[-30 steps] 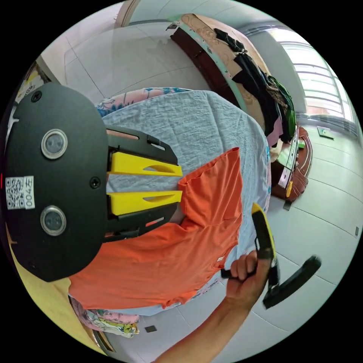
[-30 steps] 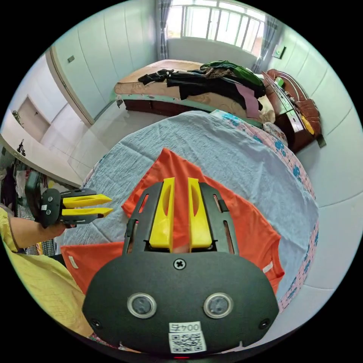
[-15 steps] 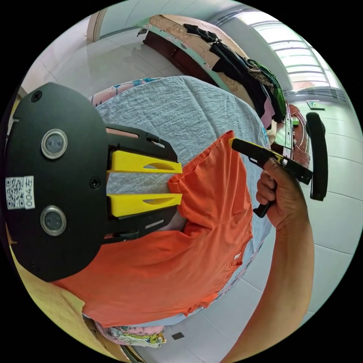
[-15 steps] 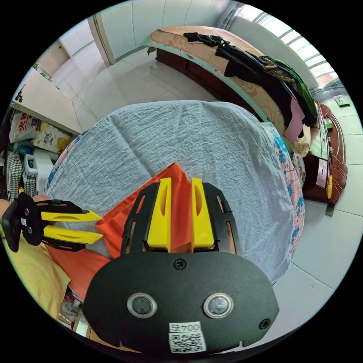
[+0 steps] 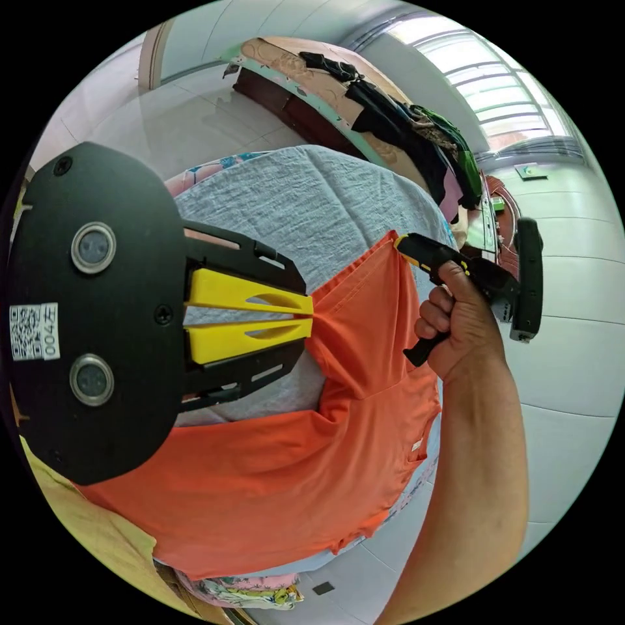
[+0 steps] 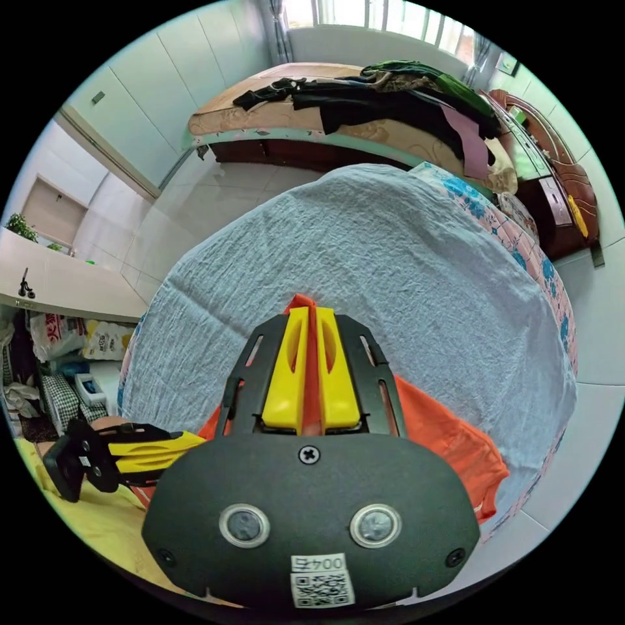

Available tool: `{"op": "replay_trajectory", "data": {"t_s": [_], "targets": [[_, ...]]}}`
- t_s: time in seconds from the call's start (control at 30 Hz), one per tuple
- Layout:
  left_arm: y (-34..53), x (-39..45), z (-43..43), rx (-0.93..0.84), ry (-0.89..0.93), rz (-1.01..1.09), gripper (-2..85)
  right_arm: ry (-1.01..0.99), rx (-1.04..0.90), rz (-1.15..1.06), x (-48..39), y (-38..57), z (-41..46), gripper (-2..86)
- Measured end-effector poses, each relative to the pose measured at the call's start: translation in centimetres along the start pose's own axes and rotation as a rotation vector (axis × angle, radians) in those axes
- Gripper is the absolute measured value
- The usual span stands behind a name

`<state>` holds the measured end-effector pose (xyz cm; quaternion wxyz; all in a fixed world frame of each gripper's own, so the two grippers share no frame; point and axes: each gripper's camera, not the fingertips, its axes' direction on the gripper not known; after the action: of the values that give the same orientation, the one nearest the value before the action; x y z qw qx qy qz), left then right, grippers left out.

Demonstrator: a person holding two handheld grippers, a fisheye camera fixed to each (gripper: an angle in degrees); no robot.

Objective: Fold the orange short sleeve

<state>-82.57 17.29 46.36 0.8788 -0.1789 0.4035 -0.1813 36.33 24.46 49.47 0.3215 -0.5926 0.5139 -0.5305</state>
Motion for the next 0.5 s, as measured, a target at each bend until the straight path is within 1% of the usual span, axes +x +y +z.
{"op": "replay_trajectory", "data": {"t_s": [0.07,0.2,0.27,0.3,0.37,0.43,0.5], "targets": [[-0.3,0.1,0.4,-0.032,0.003,-0.009,2.0,-0.011,0.007,0.023,0.0,-0.3,-0.6,6.4],[-0.5,-0.1,0.4,-0.039,0.014,-0.043,3.4,0.012,0.074,-0.009,-0.4,-0.6,-3.7,9.9],[-0.7,-0.4,0.3,-0.04,0.016,-0.075,5.1,-0.06,0.207,0.014,0.3,0.4,-7.7,10.1],[-0.7,-0.6,0.3,-0.042,0.014,-0.083,5.9,-0.092,0.235,0.031,0.7,0.9,-8.8,10.1],[-0.6,-1.6,-0.1,-0.057,0.017,-0.127,8.3,-0.198,0.353,0.104,2.7,4.3,-13.0,10.0],[-0.4,-2.6,-0.9,-0.068,-0.023,-0.161,9.0,-0.246,0.415,0.163,4.1,8.3,-15.3,9.9],[0.0,-3.3,-2.2,-0.054,-0.064,-0.186,9.0,-0.245,0.447,0.219,5.3,13.2,-16.7,9.8]]}}
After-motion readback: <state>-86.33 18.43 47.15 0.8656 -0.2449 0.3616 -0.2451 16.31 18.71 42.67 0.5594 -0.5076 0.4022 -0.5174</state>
